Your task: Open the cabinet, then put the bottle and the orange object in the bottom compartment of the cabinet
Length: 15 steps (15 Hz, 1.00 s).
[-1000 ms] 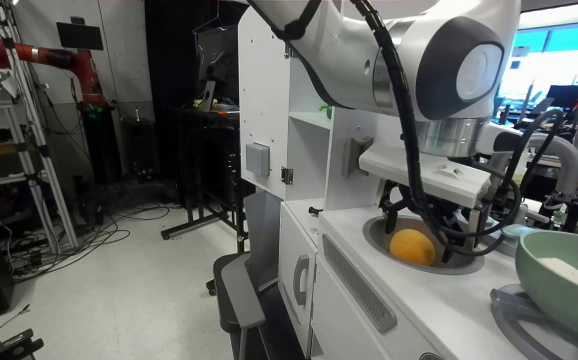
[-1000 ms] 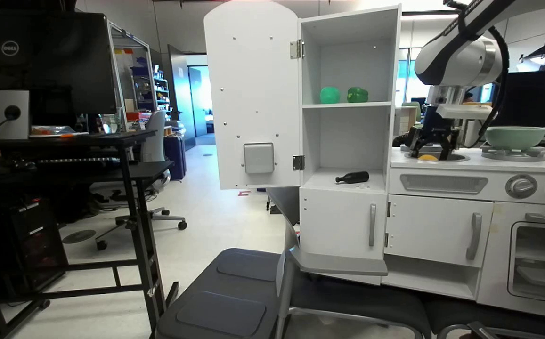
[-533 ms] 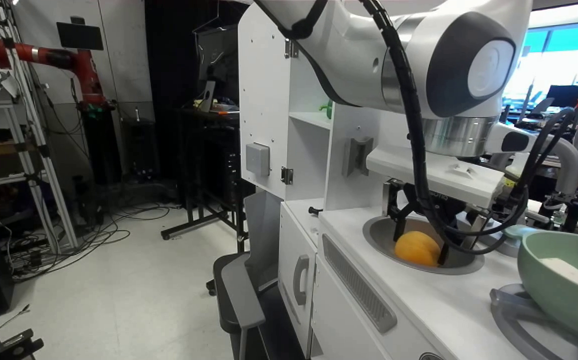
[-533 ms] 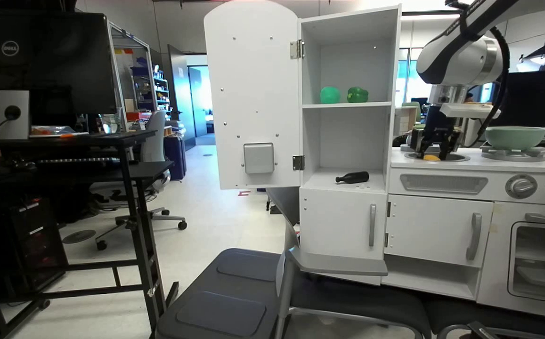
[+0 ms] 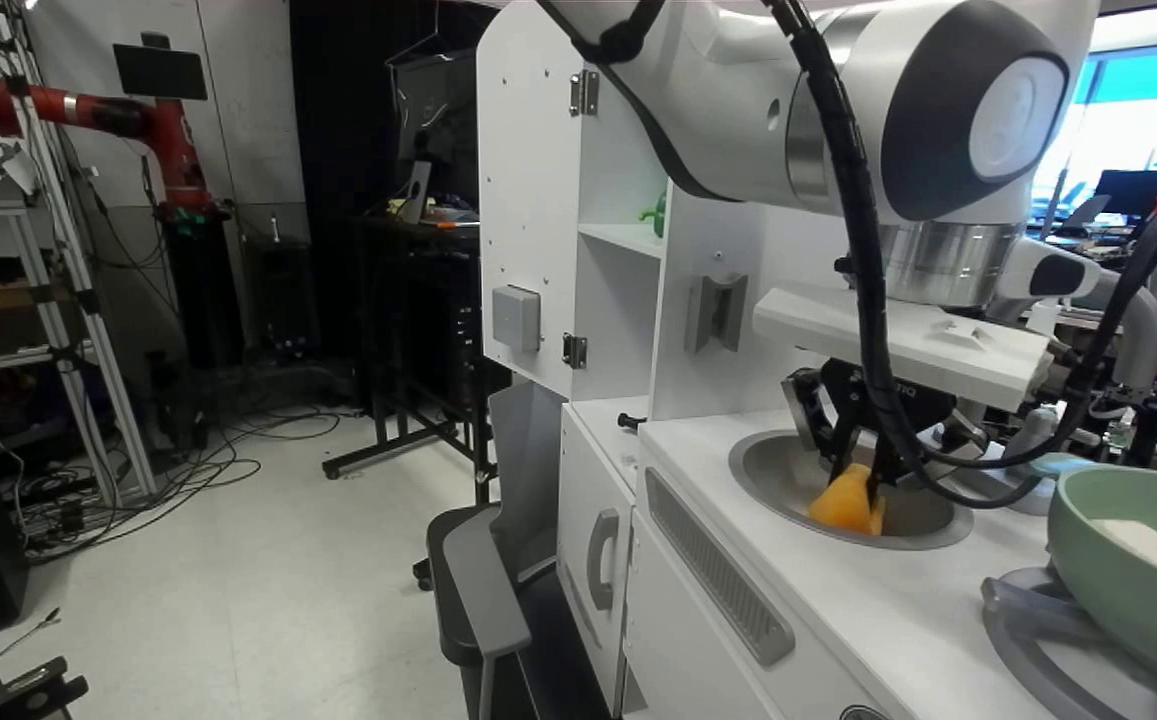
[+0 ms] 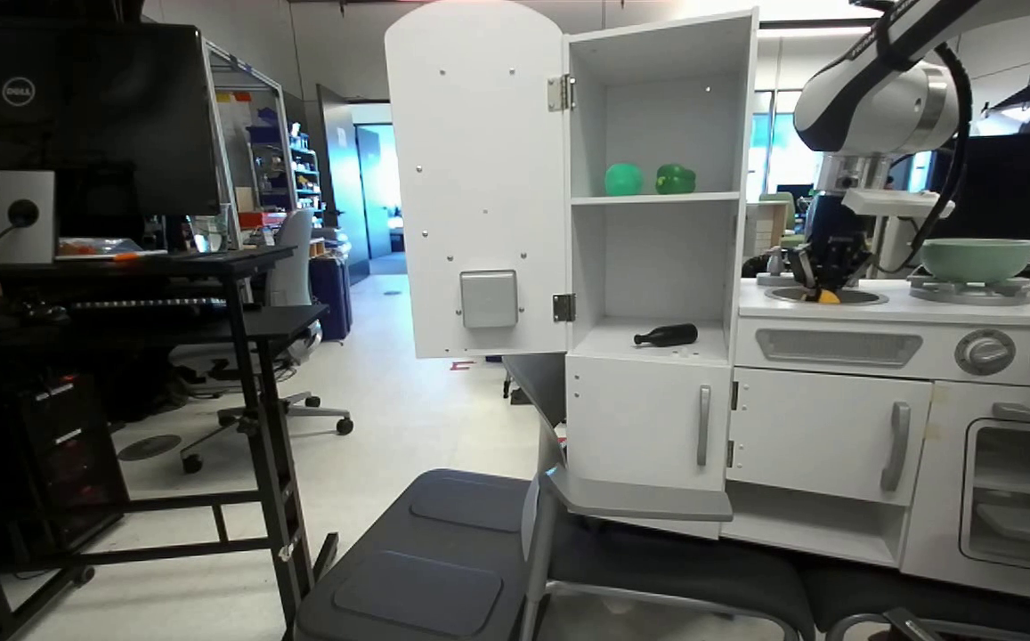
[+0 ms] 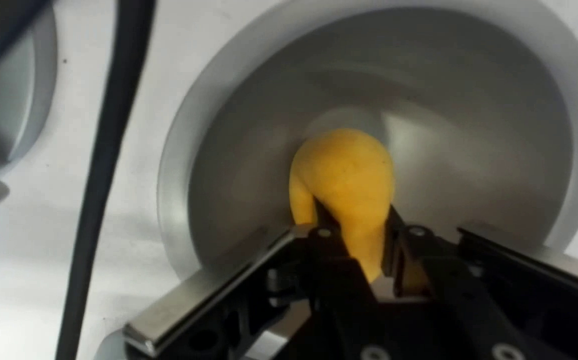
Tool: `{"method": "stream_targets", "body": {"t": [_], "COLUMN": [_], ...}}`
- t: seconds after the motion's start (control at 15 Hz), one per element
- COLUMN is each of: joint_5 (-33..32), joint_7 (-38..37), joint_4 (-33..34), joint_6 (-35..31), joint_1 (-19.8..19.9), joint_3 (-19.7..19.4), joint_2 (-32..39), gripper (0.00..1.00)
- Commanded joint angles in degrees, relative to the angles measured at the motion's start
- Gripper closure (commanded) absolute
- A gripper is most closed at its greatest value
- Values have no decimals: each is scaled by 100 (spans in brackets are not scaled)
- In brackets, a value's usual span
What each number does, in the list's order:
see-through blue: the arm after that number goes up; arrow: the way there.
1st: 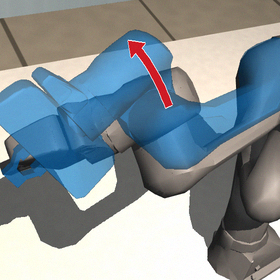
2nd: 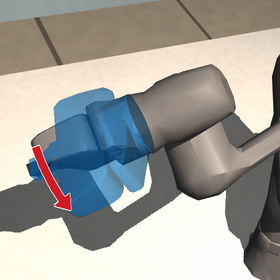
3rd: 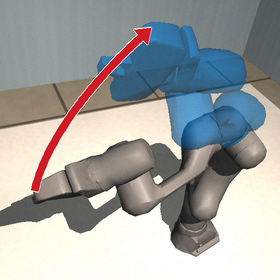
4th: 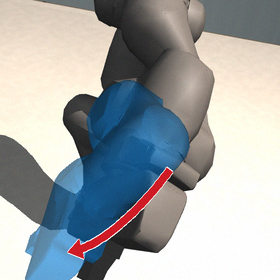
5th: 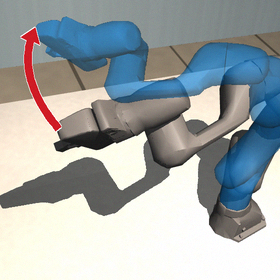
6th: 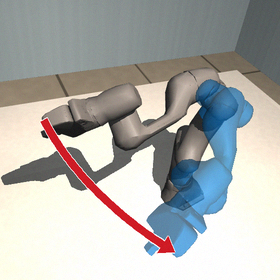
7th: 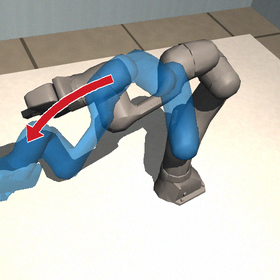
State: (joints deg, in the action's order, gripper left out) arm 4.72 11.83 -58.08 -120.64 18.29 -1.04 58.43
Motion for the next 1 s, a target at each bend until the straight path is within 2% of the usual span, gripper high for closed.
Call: {"method": "stream_targets", "body": {"t": [0.0,0.07,0.33,0.93], "joint_5": [-10,-18,-137,-925], "joint_7": [391,514,780,1775], "joint_4": [106,25,-456,-2901], "joint_6": [420,421,371,133], "joint_1": [-23,-26,-233,-412], "joint_3": [153,167,147,17], "joint_2": [-110,-193,-771,-2901], "gripper": [95,98,96,96]}}
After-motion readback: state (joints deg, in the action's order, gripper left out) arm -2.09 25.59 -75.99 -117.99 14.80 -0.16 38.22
